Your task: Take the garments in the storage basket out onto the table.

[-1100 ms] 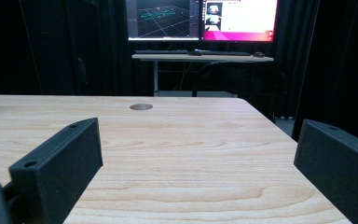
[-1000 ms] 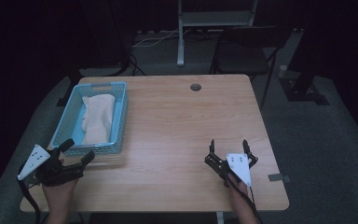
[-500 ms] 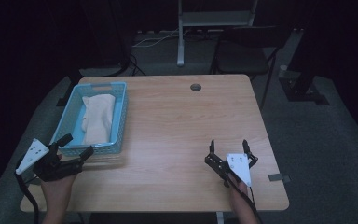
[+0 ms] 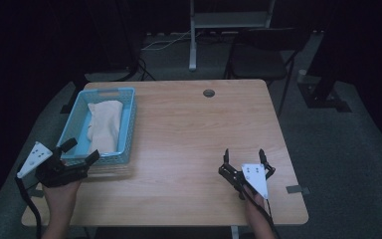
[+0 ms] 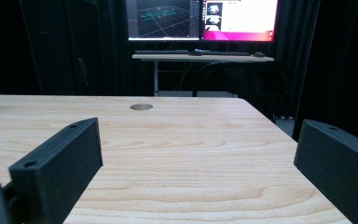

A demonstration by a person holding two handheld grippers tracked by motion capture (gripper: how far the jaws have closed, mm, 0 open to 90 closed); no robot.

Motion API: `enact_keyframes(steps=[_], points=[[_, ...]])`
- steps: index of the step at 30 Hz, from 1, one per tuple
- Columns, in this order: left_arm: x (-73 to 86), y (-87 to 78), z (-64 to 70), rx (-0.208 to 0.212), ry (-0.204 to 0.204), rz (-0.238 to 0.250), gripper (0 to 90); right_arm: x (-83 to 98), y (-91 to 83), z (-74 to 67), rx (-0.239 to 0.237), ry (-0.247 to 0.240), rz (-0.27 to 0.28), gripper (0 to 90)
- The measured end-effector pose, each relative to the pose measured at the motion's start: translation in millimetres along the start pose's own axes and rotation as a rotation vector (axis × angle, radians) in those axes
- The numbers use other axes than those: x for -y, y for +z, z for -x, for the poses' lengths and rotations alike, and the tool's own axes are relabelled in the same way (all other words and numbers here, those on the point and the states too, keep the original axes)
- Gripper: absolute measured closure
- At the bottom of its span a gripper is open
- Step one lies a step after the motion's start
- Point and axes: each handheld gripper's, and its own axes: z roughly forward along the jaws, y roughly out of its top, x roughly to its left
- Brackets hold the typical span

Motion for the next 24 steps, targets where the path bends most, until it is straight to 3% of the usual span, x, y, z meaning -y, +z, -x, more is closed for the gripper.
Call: enact_keyframes(steps=[14,24], points=[[-6.6,9.0,-9.4,-0.048,0.024,-0.037,3.2,0.0,0.0,0.0,0.000,0.000,0.000,0.4],[-11.1,15.9,-20.0,-0.059,-0.011,-0.058,3.2,0.0,0.1,0.1,0.000,0.001,0.000,0.4]])
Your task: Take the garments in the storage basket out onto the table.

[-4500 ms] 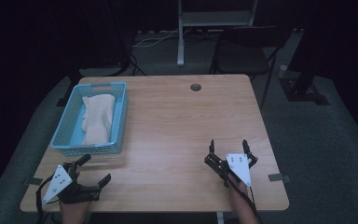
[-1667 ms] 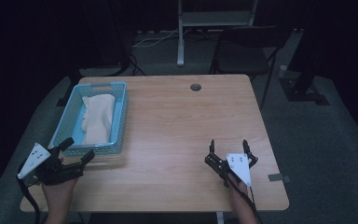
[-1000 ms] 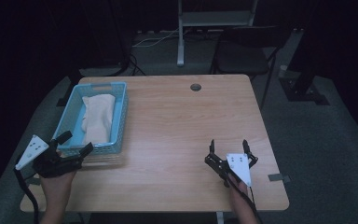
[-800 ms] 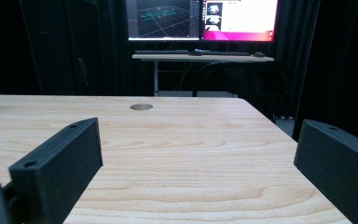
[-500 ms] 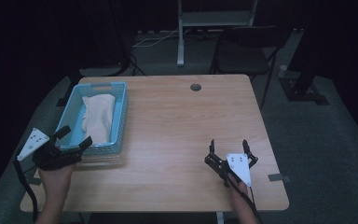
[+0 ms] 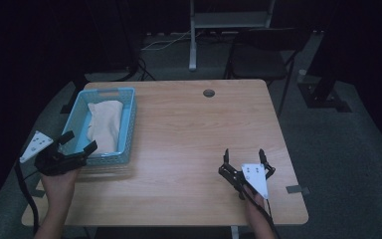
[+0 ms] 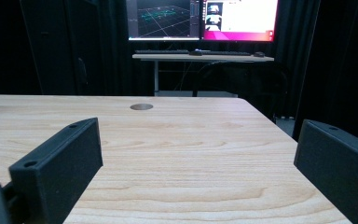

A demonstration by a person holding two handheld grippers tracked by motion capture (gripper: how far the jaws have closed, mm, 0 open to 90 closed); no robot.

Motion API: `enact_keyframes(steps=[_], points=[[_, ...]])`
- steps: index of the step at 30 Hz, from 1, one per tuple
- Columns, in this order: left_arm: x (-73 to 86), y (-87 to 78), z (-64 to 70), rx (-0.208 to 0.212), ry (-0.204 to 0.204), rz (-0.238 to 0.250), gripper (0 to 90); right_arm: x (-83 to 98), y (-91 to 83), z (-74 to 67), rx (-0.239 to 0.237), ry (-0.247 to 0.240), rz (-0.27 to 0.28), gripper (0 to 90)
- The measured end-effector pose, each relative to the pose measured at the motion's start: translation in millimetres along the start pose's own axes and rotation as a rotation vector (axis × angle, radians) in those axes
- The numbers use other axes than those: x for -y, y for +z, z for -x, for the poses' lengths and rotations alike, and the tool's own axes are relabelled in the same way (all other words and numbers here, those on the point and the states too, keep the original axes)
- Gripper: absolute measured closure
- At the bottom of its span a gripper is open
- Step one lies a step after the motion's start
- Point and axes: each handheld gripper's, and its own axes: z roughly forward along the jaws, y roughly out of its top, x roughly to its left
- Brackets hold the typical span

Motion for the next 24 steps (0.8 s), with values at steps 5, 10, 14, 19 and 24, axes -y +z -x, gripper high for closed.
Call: enact_keyframes(steps=[5,10,14,19,24], points=[[-4.7,7.7,-4.4,-0.012,0.005,-0.044,3.2,0.0,0.0,0.0,0.000,0.001,-0.001,0.4],[-5.2,15.4,-7.1,-0.005,0.000,-0.112,3.2,0.0,0.0,-0.1,-0.001,0.001,0.000,0.4],[-6.3,18.1,-10.4,-0.004,-0.004,-0.125,3.2,-0.1,0.0,0.0,-0.001,0.001,-0.001,0.4],[-13.0,22.5,-15.8,-0.041,0.014,-0.151,3.2,0.0,0.0,0.0,-0.001,0.001,-0.001,0.4],[-19.8,26.7,-22.9,-0.073,0.023,-0.172,3.2,-0.1,0.0,0.0,0.000,0.002,0.000,0.4]])
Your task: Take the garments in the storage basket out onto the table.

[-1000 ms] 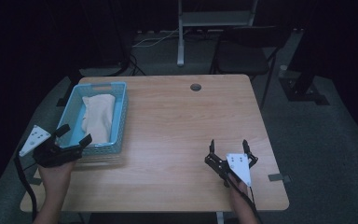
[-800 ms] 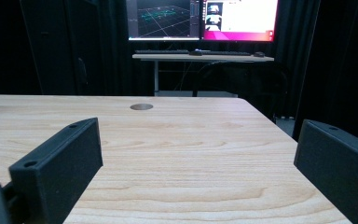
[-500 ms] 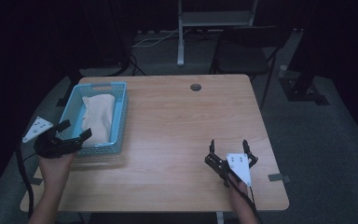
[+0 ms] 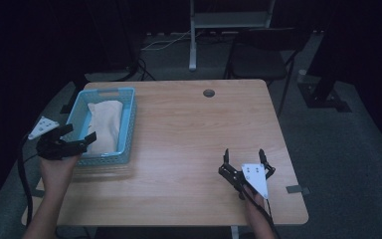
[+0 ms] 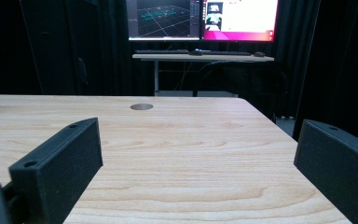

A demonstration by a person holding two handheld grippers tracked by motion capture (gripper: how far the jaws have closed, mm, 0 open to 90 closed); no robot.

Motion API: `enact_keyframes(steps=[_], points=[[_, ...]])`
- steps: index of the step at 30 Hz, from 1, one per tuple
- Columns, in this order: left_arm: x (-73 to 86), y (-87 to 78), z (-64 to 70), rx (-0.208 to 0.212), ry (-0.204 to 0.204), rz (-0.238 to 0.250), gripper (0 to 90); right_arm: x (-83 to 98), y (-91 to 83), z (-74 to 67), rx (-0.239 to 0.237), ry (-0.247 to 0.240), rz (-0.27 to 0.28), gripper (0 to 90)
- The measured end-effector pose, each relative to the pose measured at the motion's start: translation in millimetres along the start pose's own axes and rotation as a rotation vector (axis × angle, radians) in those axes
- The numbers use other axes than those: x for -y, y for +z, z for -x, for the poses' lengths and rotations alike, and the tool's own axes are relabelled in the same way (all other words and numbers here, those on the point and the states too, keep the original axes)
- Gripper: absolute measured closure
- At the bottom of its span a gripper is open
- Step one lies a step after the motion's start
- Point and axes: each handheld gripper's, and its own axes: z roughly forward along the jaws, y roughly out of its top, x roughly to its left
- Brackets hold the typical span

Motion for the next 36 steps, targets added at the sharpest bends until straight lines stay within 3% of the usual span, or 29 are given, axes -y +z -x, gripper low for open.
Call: enact_keyframes(steps=[6,11,16,36], points=[[-6.6,14.7,-8.3,0.002,0.008,-0.104,3.2,0.0,0.0,-0.1,-0.001,0.000,0.000,0.4],[-8.8,19.8,-11.3,-0.020,0.016,-0.124,3.2,0.0,0.0,0.0,-0.001,0.000,0.000,0.5],[-7.5,25.8,-14.3,-0.067,0.039,-0.170,3.2,0.0,-0.1,0.1,-0.001,0.000,0.001,0.4],[-11.4,54.7,-32.6,-0.145,-0.015,-0.245,3.2,0.1,-0.2,0.2,-0.004,0.000,0.001,0.4]])
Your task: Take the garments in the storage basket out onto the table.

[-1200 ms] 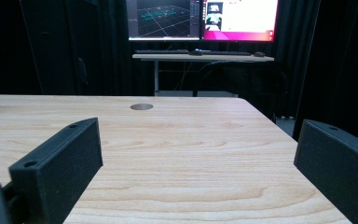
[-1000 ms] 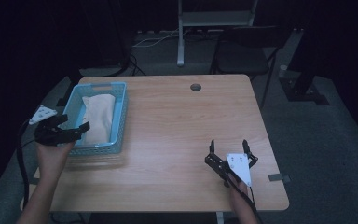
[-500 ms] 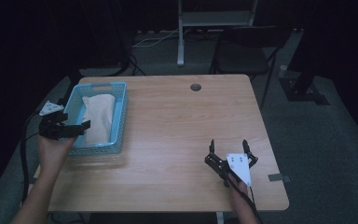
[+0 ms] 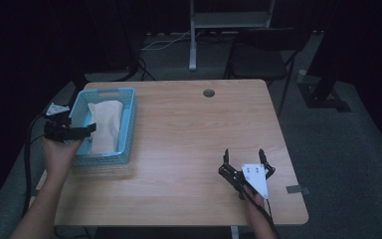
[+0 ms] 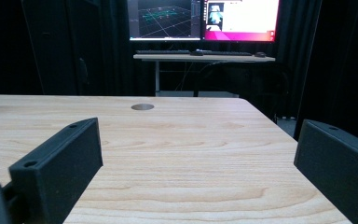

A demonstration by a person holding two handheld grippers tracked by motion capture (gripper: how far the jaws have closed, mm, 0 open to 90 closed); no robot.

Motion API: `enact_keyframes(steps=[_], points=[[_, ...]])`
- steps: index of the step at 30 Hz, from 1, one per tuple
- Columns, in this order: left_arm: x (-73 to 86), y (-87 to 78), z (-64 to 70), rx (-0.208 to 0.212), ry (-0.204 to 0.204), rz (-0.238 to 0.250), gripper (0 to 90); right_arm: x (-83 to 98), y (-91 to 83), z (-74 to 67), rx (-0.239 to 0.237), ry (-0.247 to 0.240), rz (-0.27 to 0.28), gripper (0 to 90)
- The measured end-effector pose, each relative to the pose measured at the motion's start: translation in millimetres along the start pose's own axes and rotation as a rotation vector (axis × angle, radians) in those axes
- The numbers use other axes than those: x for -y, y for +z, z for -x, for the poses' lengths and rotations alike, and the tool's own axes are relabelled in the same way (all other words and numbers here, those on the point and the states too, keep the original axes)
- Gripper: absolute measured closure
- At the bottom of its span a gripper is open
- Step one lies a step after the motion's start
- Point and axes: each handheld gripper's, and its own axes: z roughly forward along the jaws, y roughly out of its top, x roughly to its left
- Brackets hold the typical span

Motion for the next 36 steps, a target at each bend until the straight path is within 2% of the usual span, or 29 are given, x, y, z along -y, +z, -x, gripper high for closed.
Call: enact_keyframes(steps=[9,12,13,15,18,21,25,29,31,33,36], points=[[-11.3,7.2,-4.1,-0.010,-0.004,-0.071,3.1,0.0,-0.1,-0.1,0.000,-0.001,0.001,0.4],[-17.3,11.1,-2.2,-0.040,0.031,-0.110,3.2,0.0,0.0,-0.2,-0.001,-0.001,-0.001,0.4],[-18.8,12.0,-1.7,-0.037,0.031,-0.106,3.1,0.0,0.0,-0.1,-0.002,-0.001,-0.001,0.4],[-21.7,14.5,-3.6,-0.016,0.006,-0.122,3.2,-0.1,0.1,-0.1,-0.001,0.000,-0.001,0.4],[-24.8,18.7,-5.4,-0.028,0.002,-0.142,3.2,0.0,0.0,-0.2,-0.001,-0.001,0.000,0.4],[-27.4,23.3,-7.5,-0.022,-0.011,-0.164,3.2,0.0,0.0,0.0,-0.001,-0.001,0.000,0.4],[-29.4,30.6,-12.1,0.022,-0.058,-0.190,3.1,0.0,0.0,0.0,-0.001,0.000,0.000,0.4],[-29.0,37.3,-14.2,-0.002,-0.048,-0.215,3.1,0.0,0.1,0.1,-0.002,0.000,0.000,0.4],[-28.5,41.3,-15.1,0.012,-0.063,-0.232,3.1,0.0,0.1,0.1,-0.003,0.000,0.000,0.5],[-27.8,46.4,-16.9,0.054,-0.090,-0.262,3.1,-0.1,0.1,0.1,-0.003,0.000,0.000,0.4],[-28.6,50.2,-18.3,0.043,-0.092,-0.266,3.2,0.0,0.0,-0.1,-0.002,-0.001,-0.001,0.4]])
